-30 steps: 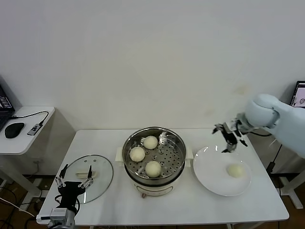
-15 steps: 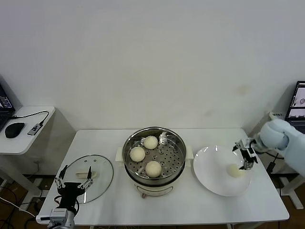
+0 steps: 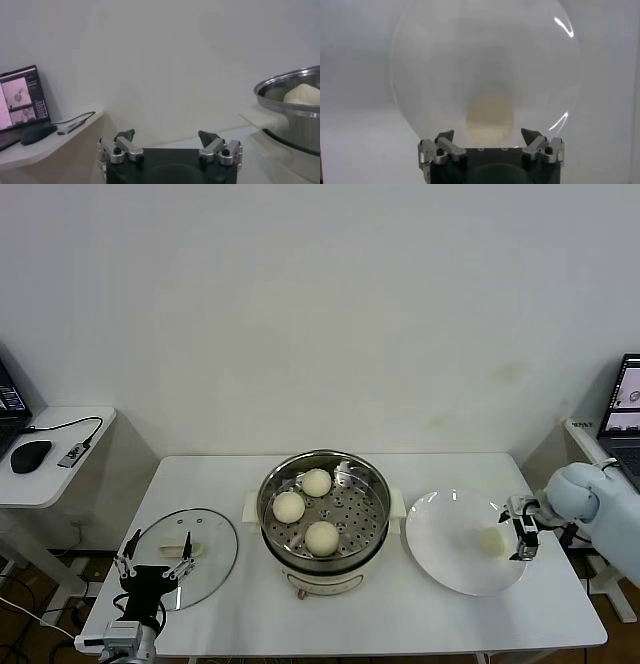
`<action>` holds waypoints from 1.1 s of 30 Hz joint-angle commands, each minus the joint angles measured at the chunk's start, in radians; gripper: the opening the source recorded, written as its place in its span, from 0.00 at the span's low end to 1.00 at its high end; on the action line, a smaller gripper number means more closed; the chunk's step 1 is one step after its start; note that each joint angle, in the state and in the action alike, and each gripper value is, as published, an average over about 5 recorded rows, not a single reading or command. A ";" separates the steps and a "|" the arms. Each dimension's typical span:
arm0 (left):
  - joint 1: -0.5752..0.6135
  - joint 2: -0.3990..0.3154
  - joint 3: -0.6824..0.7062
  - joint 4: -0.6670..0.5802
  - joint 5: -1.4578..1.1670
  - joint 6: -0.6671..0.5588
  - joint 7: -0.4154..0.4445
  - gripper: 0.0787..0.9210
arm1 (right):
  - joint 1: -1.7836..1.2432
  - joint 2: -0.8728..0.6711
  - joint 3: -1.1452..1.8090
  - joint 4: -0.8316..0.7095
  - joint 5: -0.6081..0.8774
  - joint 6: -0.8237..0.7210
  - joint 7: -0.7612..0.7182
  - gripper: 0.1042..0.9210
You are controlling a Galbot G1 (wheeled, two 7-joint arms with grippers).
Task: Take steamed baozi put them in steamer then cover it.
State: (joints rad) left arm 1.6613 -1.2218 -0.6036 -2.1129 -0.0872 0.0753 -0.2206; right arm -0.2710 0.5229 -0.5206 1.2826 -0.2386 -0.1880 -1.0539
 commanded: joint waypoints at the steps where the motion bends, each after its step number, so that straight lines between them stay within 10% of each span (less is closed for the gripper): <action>1: -0.001 0.001 0.000 0.000 0.001 0.001 0.000 0.88 | -0.053 0.042 0.047 -0.060 -0.019 0.001 0.014 0.88; 33: -0.008 -0.005 0.010 -0.015 0.010 0.007 -0.001 0.88 | 0.378 -0.065 -0.242 0.101 0.197 -0.079 -0.033 0.55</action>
State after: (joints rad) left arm 1.6531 -1.2269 -0.5944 -2.1269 -0.0781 0.0829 -0.2213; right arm -0.1227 0.5160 -0.6213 1.3053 -0.1585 -0.2428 -1.0730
